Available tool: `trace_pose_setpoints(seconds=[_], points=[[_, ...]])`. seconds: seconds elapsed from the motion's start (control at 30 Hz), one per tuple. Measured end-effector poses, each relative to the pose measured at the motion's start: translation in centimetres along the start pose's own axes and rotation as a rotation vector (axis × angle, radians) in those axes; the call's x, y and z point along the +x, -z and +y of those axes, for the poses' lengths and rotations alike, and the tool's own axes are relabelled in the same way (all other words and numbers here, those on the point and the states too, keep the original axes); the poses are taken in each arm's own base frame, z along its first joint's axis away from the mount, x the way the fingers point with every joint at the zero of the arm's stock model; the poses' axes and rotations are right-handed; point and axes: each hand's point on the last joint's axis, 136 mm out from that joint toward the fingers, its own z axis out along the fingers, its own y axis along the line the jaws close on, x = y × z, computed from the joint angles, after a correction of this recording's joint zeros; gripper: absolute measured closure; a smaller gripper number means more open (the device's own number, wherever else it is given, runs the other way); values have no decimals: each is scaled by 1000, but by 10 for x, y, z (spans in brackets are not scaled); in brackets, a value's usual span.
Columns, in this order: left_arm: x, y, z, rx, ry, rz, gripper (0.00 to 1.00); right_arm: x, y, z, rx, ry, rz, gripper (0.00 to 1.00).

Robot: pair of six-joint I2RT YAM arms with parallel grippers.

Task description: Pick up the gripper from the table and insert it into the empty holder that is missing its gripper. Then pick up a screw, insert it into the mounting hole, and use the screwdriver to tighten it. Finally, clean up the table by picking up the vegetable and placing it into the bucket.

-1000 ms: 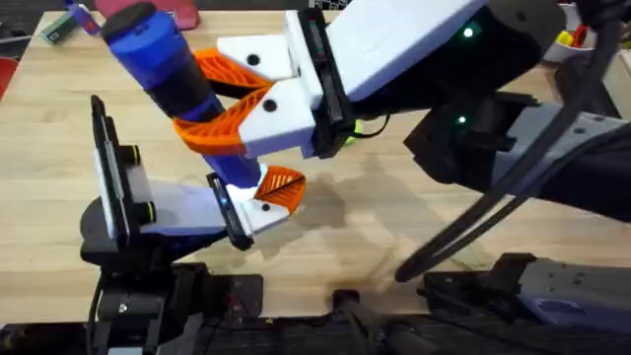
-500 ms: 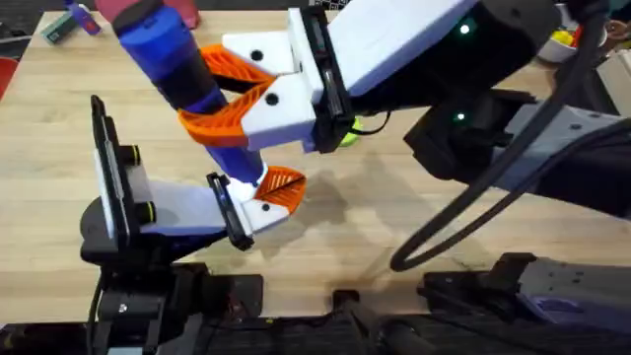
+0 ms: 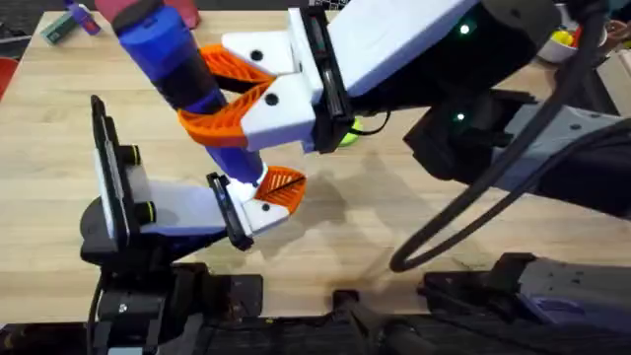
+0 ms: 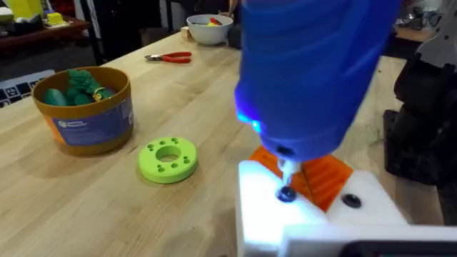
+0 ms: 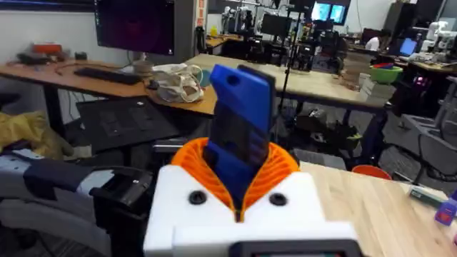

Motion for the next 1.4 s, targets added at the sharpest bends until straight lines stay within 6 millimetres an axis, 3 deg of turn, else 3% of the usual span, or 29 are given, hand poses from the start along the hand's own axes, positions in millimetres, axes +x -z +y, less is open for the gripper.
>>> trace_pose_setpoints(seconds=[1.4], points=[[0, 0, 0, 0, 0, 0, 981, 10, -3, -2, 1, -24, 14, 978]])
